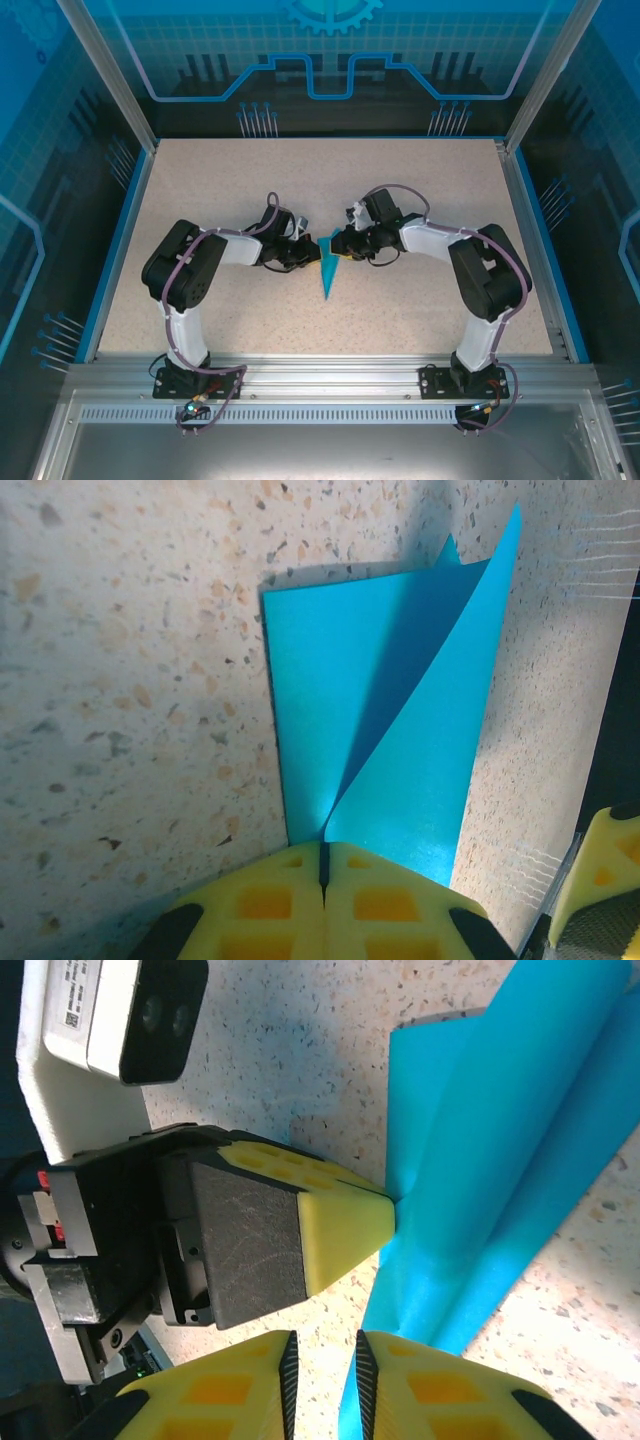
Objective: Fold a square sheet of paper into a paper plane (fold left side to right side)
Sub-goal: Fold the wing for the fifth time at the center of the table.
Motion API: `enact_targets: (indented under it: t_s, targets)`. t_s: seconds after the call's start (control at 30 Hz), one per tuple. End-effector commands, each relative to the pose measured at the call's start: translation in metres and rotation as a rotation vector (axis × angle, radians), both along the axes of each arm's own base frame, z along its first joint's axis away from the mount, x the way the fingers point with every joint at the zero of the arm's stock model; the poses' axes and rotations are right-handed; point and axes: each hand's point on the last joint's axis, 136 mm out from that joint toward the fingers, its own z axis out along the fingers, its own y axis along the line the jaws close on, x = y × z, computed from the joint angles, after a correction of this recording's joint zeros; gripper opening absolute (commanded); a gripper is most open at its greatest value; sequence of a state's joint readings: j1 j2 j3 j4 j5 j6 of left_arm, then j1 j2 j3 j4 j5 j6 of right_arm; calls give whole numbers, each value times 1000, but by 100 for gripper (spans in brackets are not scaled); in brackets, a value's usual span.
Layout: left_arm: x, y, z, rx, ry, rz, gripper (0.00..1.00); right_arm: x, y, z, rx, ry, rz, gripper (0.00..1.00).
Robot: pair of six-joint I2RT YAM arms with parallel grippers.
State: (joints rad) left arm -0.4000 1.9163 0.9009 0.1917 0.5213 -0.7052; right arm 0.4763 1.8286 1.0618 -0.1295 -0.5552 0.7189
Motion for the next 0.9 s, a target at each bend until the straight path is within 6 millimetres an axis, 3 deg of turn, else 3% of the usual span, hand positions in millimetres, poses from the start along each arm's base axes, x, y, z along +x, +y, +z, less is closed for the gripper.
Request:
enact_targets:
  t_s: [0.0, 0.17, 0.87]
  targets:
    - [0, 12, -20, 74, 29, 23, 0, 10, 8, -1, 28, 6, -4, 24]
    - [0, 16, -22, 92, 28, 35, 0, 13, 16, -12, 27, 25, 10, 24]
    - [-2, 23, -27, 133, 33, 57, 0, 17, 14, -36, -31, 53, 11, 24]
